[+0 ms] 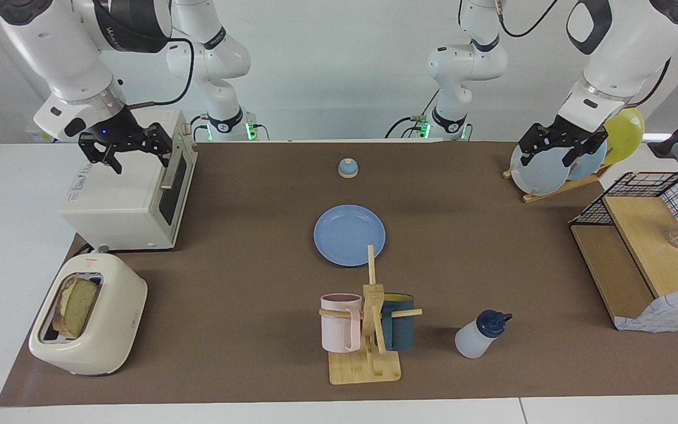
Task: Put bread on plate and add seasoning
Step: 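Reach the left gripper toward the blue-capped bottle while the right gripper reaches the toaster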
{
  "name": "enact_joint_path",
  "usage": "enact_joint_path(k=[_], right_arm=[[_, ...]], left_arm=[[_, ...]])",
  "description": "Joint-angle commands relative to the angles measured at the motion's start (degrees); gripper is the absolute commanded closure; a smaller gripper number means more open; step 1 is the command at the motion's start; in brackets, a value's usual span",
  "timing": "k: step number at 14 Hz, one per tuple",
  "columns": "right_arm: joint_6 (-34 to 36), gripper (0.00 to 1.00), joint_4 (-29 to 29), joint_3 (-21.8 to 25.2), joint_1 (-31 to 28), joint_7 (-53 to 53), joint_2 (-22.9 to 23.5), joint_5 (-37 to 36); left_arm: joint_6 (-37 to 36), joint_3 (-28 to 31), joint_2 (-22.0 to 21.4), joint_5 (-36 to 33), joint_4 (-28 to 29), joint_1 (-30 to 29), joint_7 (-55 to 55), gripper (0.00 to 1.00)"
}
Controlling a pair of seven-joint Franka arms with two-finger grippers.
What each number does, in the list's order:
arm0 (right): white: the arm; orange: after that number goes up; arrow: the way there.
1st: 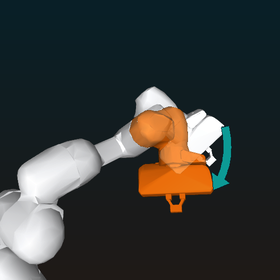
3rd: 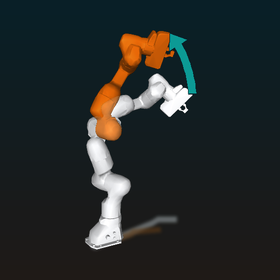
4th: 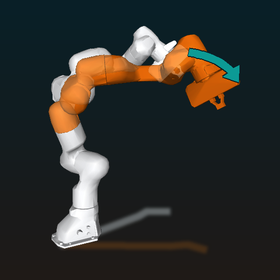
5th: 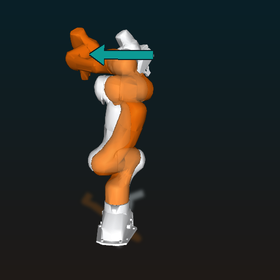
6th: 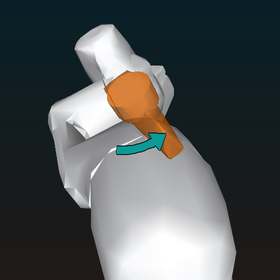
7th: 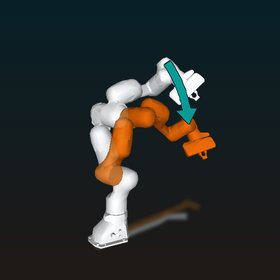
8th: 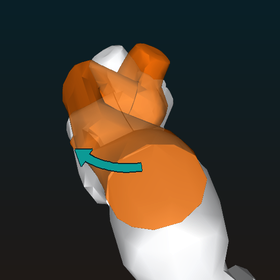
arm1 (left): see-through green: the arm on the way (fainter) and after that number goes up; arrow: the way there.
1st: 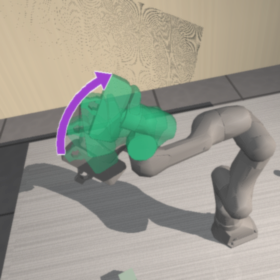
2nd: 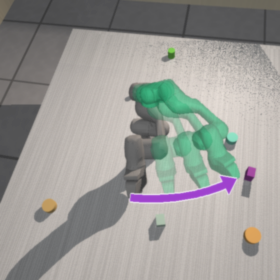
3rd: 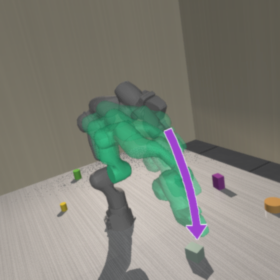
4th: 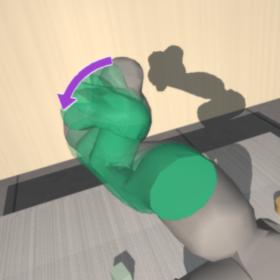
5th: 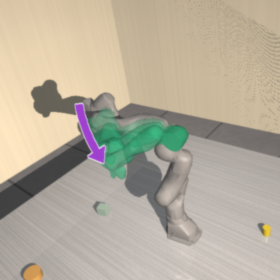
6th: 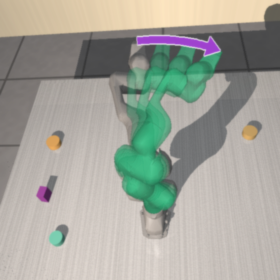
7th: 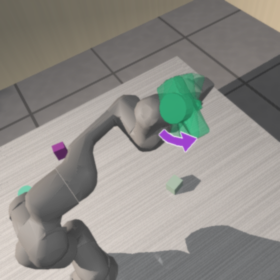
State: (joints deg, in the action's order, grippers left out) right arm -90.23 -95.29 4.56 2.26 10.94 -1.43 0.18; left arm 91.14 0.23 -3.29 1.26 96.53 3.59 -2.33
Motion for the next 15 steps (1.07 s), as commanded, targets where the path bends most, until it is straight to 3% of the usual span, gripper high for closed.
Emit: enact_joint_path(k=[1,6,11,13,15], right_arm=[[-0.3,0.00,-0.2,-0.3,-0.4,-1.7,-0.4,1.4],[-0.7,0.00,-0.2,-0.3,-0.4,-1.9,-0.4,1.3],[-8.7,0.00,-0.6,-0.1,-3.7,-2.0,-0.2,0.5],[-12.1,0.00,-0.6,-0.1,-5.8,-1.9,0.0,0.7],[-25.4,0.00,-4.4,0.0,-6.0,-1.7,-0.1,0.5]], left_arm=[[-0.1,-0.1,-1.2,0.1,0.9,-0.3,0.4,0.00],[1.4,0.2,-1.3,-0.4,1.0,0.4,0.6,0.00],[0.4,-0.5,-2.4,-2.1,3.0,3.2,1.0,0.00],[6.1,-0.6,-3.7,-2.1,6.5,4.6,1.2,0.00],[20.7,-0.7,-7.6,-2.1,16.4,7.0,4.2,0.00]])
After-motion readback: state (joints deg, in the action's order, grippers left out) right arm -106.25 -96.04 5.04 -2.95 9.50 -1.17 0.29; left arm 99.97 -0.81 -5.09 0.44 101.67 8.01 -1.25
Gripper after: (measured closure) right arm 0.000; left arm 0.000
